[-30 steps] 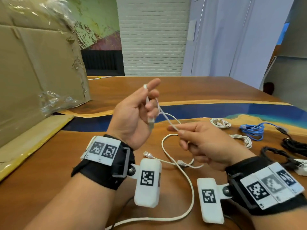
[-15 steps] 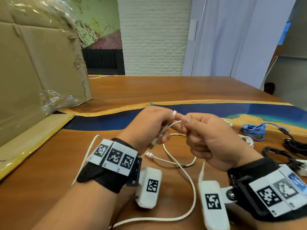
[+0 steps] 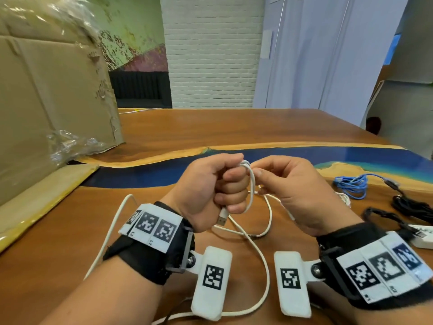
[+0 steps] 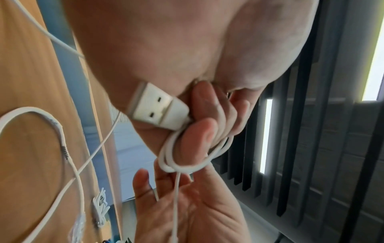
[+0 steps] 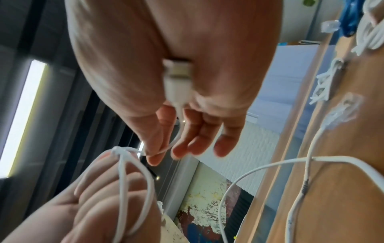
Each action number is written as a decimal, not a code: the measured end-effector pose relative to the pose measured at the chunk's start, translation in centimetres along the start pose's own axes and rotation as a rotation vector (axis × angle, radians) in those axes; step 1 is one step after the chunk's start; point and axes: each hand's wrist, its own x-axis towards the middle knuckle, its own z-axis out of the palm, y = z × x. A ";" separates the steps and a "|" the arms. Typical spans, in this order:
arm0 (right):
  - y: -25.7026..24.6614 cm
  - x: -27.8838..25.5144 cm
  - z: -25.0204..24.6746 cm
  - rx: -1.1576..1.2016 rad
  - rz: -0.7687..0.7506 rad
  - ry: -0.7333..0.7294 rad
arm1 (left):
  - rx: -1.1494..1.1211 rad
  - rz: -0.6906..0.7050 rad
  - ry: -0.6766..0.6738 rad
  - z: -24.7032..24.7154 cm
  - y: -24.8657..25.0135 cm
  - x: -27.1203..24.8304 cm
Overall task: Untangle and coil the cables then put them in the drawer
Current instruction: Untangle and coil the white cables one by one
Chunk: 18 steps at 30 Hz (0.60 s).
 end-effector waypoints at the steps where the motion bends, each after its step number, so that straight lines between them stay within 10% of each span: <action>1: -0.1 0.0 0.0 -0.076 -0.022 0.026 | 0.001 0.003 0.021 0.1 -0.2 0.1; 13: 0.2 -0.6 2.1 0.037 0.107 -0.081 | 0.390 0.141 0.361 0.3 -1.2 1.1; 18: 1.0 -0.3 1.9 -0.013 0.114 0.088 | 0.599 0.188 0.375 0.0 -1.0 1.1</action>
